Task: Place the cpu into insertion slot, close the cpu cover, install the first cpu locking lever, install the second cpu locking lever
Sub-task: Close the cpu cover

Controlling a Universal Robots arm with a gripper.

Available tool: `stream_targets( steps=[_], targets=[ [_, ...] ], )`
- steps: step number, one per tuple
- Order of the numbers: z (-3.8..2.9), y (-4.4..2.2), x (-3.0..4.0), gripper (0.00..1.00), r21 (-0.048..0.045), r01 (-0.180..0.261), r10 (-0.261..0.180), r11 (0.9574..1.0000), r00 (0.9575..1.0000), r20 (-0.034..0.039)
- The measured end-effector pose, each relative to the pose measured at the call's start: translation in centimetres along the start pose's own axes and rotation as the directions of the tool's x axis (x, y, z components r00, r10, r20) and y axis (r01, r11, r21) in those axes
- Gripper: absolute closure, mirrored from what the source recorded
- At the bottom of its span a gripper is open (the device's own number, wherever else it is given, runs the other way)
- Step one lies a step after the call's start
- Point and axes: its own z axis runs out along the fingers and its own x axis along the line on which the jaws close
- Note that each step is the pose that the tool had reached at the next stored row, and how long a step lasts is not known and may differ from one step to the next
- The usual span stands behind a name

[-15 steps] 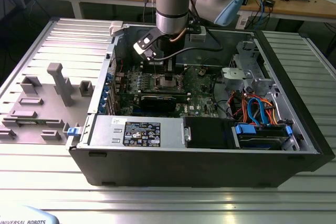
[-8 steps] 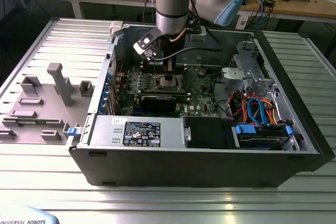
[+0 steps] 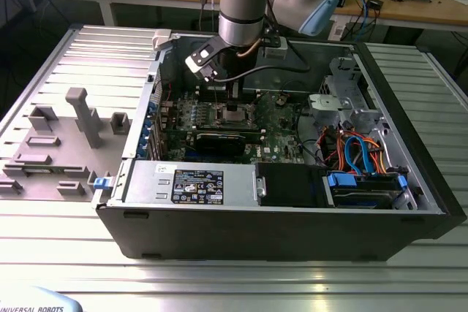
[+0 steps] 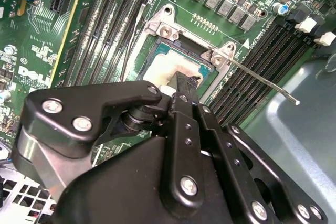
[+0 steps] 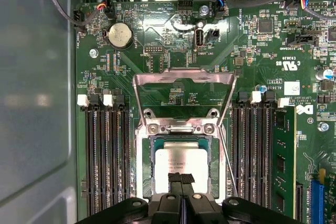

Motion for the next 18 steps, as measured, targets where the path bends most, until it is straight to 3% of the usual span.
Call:
stream_targets(
  steps=[16, 18],
  targets=[
    [-0.15, -0.01, 0.00, 0.89, 0.0003, 0.000, 0.000, 1.0000, 1.0000, 0.0002],
    [-0.44, 0.00, 0.00, 0.89, 0.0007, 0.000, 0.000, 1.0000, 1.0000, 0.0000]
  ],
)
